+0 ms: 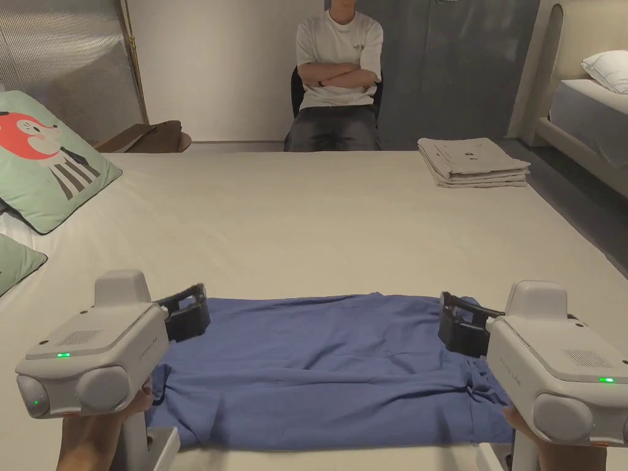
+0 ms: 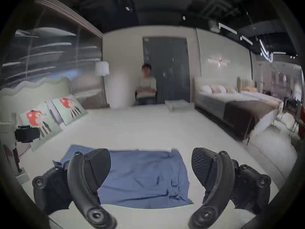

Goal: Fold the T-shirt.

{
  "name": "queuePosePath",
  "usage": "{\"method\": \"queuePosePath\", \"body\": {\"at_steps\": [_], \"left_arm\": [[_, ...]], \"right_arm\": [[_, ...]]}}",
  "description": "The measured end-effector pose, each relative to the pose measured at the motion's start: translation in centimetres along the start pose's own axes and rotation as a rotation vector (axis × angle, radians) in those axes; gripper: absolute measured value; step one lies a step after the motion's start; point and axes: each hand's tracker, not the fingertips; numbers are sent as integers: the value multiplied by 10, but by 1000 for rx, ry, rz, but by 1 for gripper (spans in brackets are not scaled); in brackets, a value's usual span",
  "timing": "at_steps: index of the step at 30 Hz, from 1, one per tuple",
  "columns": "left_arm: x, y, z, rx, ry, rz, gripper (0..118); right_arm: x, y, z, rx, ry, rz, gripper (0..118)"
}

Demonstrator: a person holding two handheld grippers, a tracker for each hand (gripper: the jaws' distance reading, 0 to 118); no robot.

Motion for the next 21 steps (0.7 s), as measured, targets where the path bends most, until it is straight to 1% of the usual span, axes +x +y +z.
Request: {"method": "queuePosePath", "body": {"at_steps": [3,6,9,10,11,12,13,14,15,16,21], "left_arm": [[17,16,30,119,-7,-23,91],[26,19,45,183,-8,-64,96],[33,17,60,223,-3,-112,96],[34,16,64,235,2,-125,96],[35,14,68,247,6,-137,94],[36,13,72,253,3,-152,91],[36,11,74,264,1,-155,81],[36,10,77,270,-6,-160,49],[36,10,79,272,-13,-162,18],[37,10,80,271,-13,-160,1],[30,11,70,224,-52,-151,0]], "right_arm": [[-16,18,32,103,-5,52,101],[-28,24,50,160,-36,98,101],[-36,23,62,202,-76,155,100],[-38,23,66,208,-87,168,95],[-40,22,70,211,-90,168,81],[-40,21,73,220,-84,167,63],[-41,20,76,231,-81,164,42],[-42,20,77,232,-87,161,13],[-43,20,77,233,-90,160,2],[-41,20,77,236,-89,160,1],[-41,20,77,245,-88,153,0]]}}
